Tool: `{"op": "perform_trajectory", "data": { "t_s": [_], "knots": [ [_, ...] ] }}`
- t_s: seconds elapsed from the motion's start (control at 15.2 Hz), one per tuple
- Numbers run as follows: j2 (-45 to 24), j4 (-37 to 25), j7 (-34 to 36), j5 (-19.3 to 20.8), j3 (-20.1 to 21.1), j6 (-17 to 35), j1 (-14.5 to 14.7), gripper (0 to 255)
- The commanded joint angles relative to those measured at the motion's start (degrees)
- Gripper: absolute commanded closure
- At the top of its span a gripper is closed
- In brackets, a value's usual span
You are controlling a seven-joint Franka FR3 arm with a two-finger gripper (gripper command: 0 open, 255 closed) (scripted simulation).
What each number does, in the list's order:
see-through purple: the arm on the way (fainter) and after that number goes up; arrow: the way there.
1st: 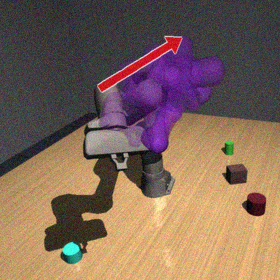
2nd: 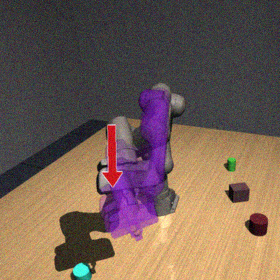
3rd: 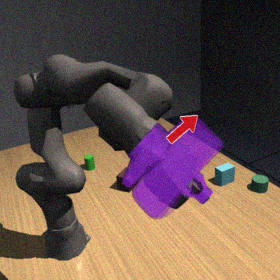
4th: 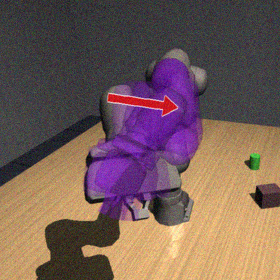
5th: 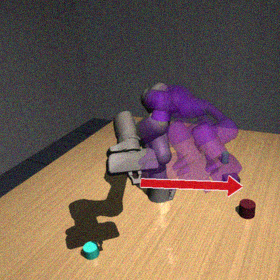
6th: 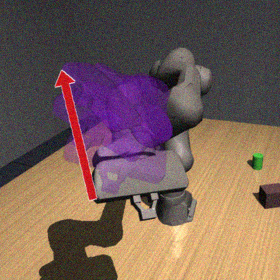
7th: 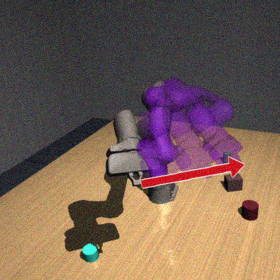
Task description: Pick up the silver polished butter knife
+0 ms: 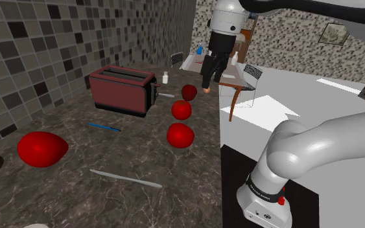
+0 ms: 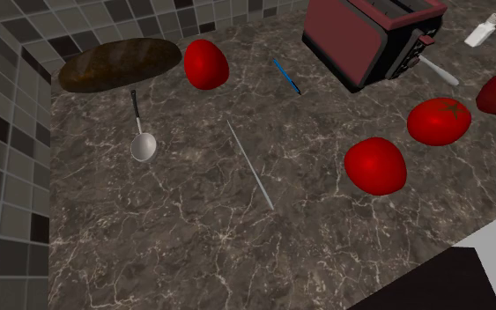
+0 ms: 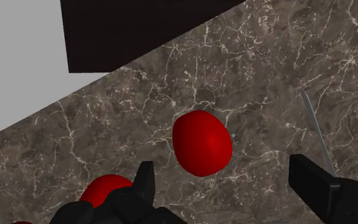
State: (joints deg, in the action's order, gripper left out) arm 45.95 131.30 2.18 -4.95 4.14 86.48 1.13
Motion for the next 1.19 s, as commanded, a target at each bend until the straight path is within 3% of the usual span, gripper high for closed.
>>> {"op": "perform_trajectory", "data": {
  "t_s": [0.0, 0.59, 1.12],
  "knots": [
    [0.0, 0.0, 0.0, 0.0, 0.0, 0.0, 0.0, 0],
    [-9.0, 4.6, 1.7, -3.6, 7.7, 13.0, 4.1, 0],
    [-20.8, 4.7, 3.8, -4.6, 14.9, 24.3, 7.0, 0]
  ]
}}
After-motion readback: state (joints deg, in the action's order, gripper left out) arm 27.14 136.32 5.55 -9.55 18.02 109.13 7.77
